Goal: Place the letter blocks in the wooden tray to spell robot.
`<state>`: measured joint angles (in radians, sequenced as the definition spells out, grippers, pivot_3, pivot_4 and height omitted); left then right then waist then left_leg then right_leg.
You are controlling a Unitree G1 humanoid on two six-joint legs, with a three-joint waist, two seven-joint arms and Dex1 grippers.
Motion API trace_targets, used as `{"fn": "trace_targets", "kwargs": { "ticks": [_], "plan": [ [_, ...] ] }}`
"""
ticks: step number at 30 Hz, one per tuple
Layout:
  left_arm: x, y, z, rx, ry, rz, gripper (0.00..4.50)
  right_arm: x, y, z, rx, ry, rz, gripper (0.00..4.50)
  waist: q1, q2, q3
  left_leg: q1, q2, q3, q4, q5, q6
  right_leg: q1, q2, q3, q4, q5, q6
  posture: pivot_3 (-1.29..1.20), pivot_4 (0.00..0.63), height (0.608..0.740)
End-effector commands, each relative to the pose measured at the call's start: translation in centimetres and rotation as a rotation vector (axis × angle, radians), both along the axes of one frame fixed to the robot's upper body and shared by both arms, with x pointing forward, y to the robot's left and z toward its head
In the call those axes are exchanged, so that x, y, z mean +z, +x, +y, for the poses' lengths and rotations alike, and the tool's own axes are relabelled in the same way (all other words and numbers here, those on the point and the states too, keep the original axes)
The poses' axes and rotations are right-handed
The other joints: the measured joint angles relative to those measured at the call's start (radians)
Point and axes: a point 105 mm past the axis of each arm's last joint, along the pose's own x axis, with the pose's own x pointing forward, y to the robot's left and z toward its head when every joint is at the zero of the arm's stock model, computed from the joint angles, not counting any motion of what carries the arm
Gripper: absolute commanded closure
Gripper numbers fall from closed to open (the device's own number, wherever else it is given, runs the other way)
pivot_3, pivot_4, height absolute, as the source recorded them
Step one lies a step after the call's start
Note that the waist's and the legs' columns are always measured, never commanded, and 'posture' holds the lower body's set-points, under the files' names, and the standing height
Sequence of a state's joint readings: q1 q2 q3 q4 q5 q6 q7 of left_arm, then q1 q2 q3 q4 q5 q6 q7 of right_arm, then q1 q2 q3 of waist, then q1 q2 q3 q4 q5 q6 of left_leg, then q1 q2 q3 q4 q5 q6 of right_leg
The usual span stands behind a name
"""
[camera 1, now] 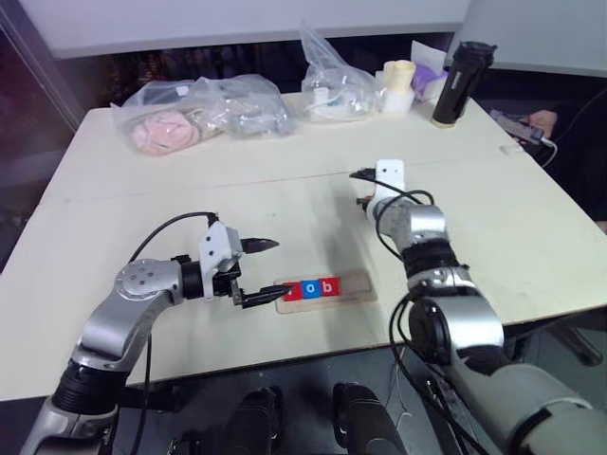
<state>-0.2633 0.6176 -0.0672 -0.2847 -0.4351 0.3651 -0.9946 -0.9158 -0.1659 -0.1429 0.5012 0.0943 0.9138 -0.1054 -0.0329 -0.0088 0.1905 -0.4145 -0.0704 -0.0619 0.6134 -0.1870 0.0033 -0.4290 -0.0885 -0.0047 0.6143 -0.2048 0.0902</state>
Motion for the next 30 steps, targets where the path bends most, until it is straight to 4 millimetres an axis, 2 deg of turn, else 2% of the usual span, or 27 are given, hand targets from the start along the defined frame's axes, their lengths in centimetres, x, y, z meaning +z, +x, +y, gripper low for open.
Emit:
{"fn": "trace_targets", "kwargs": {
  "ticks": [1, 6, 11, 17, 25, 27, 30],
  "plan": [
    [0.7, -0.2, -0.5, -0.030, -0.014, -0.031, 0.00, 4.8, -4.1, -0.6, 0.119, -0.029, -0.095, 3.36, 0.017, 0.001, 0.000, -0.002, 0.000, 0.000, 0.000, 0.000, 0.000, -0.001, 0.000, 0.000, 0.000, 0.000, 0.001, 0.00, 0.150, 0.738],
    [0.5, -0.1, -0.5, -0.050, -0.010, -0.023, 0.00, 4.4, -10.7, -1.6, 0.249, -0.041, -0.007, 3.36, 0.018, 0.000, 0.000, -0.006, 0.000, 0.001, 0.001, 0.000, 0.000, -0.006, -0.001, 0.000, 0.000, -0.001, 0.001, 0.00, 0.150, 0.738],
    [0.5, 0.0, -0.5, -0.076, -0.005, -0.024, 0.00, 3.1, -14.0, -3.5, 0.259, -0.058, 0.006, 3.36, 0.021, 0.000, 0.000, -0.007, 0.000, 0.001, 0.001, -0.001, 0.000, -0.005, -0.005, -0.001, -0.002, -0.003, 0.003, 0.00, 0.150, 0.738],
    [0.5, 0.2, -0.6, -0.086, -0.005, -0.031, 0.00, 0.4, -16.2, -3.9, 0.235, -0.041, 0.077, 3.36, 0.022, 0.000, 0.000, -0.009, 0.000, 0.002, 0.002, -0.001, 0.000, -0.006, -0.006, -0.001, -0.004, -0.002, 0.003, 0.00, 0.150, 0.738],
    [0.4, 0.4, -0.6, -0.088, 0.000, -0.036, 0.00, -1.0, -16.7, -4.3, 0.213, -0.046, 0.134, 3.36, 0.022, 0.000, 0.000, -0.011, 0.000, 0.002, 0.002, -0.001, 0.000, -0.007, -0.007, -0.002, -0.004, -0.002, 0.003, 0.00, 0.150, 0.738],
    [0.5, 0.3, -0.6, -0.087, 0.001, -0.037, 0.00, -0.7, -16.8, -4.4, 0.243, -0.060, 0.138, 2.32, 0.022, 0.000, 0.000, -0.011, 0.000, 0.001, 0.002, -0.001, 0.000, -0.007, -0.007, -0.002, -0.004, -0.002, 0.003, 0.00, 0.150, 0.738],
    [0.3, 0.2, -0.5, -0.087, 0.006, -0.035, 0.00, 0.7, -16.8, -3.8, 0.395, -0.111, 0.156, 0.87, 0.022, 0.000, 0.000, -0.011, 0.000, 0.002, 0.002, -0.001, 0.001, -0.007, -0.007, -0.002, -0.006, -0.002, 0.003, 0.00, 0.150, 0.738]
  ]
}}
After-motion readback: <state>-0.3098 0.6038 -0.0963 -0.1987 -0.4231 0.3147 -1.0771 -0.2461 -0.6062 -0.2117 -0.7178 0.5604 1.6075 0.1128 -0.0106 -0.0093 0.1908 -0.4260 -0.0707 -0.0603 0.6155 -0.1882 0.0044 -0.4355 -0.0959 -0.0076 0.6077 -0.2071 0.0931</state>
